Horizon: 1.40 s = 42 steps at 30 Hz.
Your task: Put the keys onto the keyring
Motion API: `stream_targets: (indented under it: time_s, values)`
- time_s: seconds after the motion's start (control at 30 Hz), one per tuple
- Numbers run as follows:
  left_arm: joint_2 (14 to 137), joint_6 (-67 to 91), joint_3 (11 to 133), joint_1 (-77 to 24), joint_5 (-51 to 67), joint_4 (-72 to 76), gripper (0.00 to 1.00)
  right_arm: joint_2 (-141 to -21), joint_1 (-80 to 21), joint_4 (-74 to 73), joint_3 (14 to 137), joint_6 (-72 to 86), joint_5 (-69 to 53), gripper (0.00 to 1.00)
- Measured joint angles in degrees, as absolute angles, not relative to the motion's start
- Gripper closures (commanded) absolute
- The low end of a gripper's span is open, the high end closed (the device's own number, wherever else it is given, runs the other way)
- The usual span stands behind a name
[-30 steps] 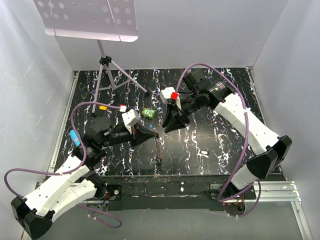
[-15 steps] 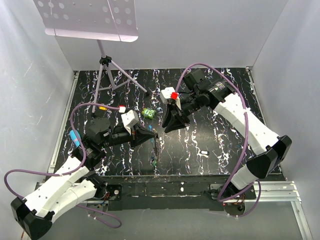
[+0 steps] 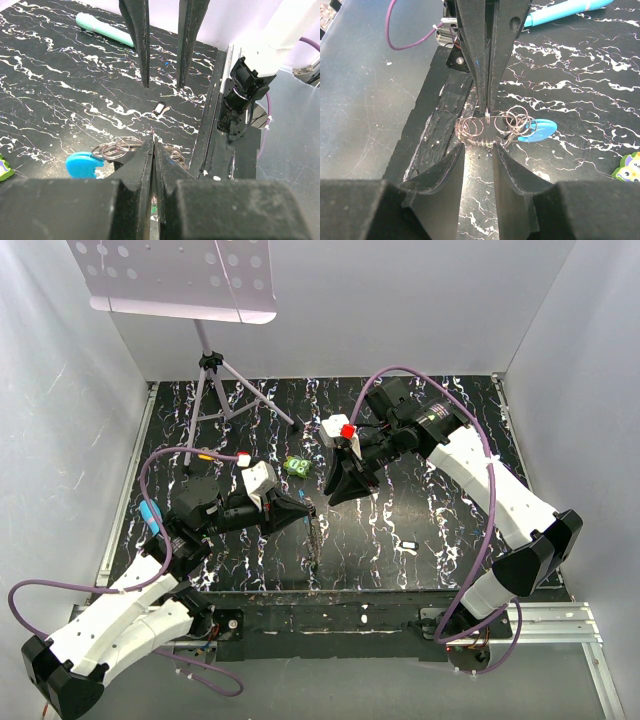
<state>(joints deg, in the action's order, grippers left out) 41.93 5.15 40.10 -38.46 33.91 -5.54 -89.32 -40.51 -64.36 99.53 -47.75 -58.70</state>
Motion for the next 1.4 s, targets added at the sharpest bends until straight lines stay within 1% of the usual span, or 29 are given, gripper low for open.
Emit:
stream_targets:
  time_s: [1.4]
  values:
    - [40.29,5.21,38.68,-38.46,33.91,-5.06,1.00,-89.34,-40.51,-64.36,99.53,-47.77,-58.59,0.62]
